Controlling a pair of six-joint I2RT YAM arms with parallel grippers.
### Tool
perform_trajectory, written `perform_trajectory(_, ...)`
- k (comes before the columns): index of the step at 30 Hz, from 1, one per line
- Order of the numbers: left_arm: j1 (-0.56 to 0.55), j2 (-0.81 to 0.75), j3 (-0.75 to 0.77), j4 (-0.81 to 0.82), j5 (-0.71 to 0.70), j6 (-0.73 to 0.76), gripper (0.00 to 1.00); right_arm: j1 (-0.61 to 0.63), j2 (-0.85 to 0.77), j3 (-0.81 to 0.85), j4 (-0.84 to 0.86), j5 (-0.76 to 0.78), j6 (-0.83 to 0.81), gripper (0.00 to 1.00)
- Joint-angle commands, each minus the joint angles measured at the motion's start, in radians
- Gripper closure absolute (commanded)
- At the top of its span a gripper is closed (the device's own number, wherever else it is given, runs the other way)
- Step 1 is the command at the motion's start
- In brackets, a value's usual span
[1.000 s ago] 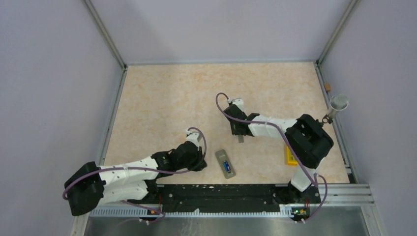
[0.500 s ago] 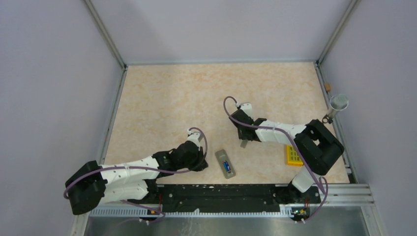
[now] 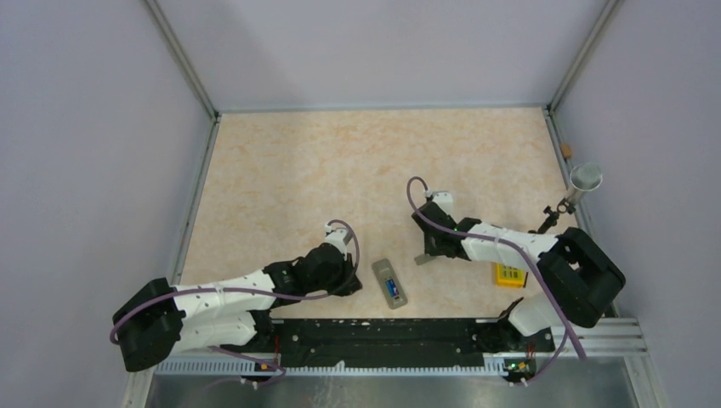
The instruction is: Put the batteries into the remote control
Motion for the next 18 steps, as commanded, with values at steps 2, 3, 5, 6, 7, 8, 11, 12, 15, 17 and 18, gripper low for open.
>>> perform_trajectory(2,0.005,-0.016,-0.006,0.052,0.010,0.002,0.88,-0.008,-0.072,-0.078,-0.047,-0.111,0.046,1.00)
perform_trajectory(3,0.004,-0.016,-0.006,0.053,0.011,0.001,0.88,-0.008,-0.083,-0.089,-0.039,-0.130,0.047,1.00)
perform_trajectory(5,0.004,-0.015,-0.007,0.057,0.013,0.002,0.88,-0.007,-0.098,-0.111,-0.024,-0.165,0.056,1.00)
perform_trajectory(6,0.004,-0.013,-0.006,0.057,0.014,0.002,0.88,-0.003,-0.103,-0.119,-0.023,-0.176,0.061,1.00)
perform_trajectory(7,0.003,-0.013,-0.007,0.059,0.014,0.001,0.88,0.001,-0.107,-0.126,-0.023,-0.181,0.066,1.00)
perform_trajectory(8,0.003,-0.013,-0.007,0.060,0.015,0.000,0.88,0.009,-0.112,-0.131,-0.026,-0.182,0.071,1.00)
perform_trajectory(11,0.004,-0.012,-0.012,0.066,0.015,-0.001,0.88,0.035,-0.129,-0.138,-0.040,-0.179,0.085,1.00)
perform_trajectory(12,0.003,-0.010,-0.012,0.067,0.014,-0.001,0.88,0.044,-0.137,-0.139,-0.047,-0.176,0.090,1.00)
perform_trajectory(15,0.004,-0.008,-0.012,0.071,0.014,-0.003,0.88,0.070,-0.154,-0.139,-0.077,-0.161,0.106,1.00)
perform_trajectory(17,0.004,-0.008,-0.011,0.074,0.014,-0.004,0.88,0.089,-0.167,-0.141,-0.094,-0.154,0.117,1.00)
perform_trajectory(18,0.003,-0.007,-0.011,0.074,0.014,-0.003,0.88,0.098,-0.173,-0.143,-0.101,-0.153,0.123,1.00)
